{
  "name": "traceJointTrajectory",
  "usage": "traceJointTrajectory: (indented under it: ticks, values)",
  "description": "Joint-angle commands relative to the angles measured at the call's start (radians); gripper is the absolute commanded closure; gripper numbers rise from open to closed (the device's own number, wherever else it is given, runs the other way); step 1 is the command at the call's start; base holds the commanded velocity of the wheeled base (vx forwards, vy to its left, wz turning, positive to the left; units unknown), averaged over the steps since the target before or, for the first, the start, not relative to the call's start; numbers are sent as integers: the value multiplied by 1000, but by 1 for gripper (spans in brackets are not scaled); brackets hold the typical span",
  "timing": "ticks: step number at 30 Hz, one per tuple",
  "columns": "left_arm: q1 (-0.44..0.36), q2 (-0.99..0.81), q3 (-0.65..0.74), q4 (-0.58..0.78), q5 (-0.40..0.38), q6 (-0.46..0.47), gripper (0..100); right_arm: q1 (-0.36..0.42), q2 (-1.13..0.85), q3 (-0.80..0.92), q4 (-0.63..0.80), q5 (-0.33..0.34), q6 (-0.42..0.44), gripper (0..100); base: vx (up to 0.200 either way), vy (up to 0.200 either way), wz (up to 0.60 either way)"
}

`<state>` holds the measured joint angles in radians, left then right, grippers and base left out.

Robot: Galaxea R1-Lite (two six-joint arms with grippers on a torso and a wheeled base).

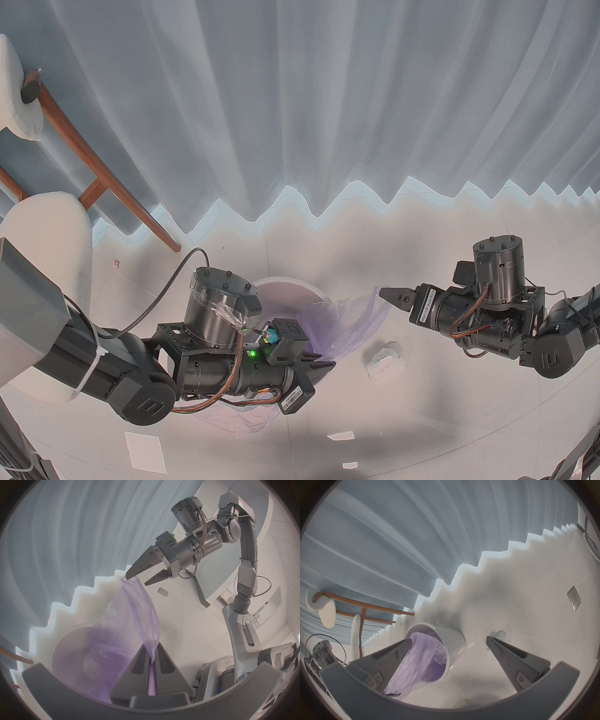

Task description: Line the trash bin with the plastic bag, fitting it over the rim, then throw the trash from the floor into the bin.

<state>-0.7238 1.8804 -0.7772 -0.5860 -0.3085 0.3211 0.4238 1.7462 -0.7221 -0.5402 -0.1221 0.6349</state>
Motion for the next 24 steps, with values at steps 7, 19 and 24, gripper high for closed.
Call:
traceJointTrajectory:
  ticks: [7,19,24]
  values:
    - [0,-7,0,-2,0,-8,100,6,23,38,3,1,-7,0,0,0,0]
    - [1,-12,-2,-3,26,-10,100,118,21,92,0,-2,-9,0,0,0,0]
    - [1,-29,3,-2,26,-10,100,119,59,44,-9,-5,-7,0,0,0,0]
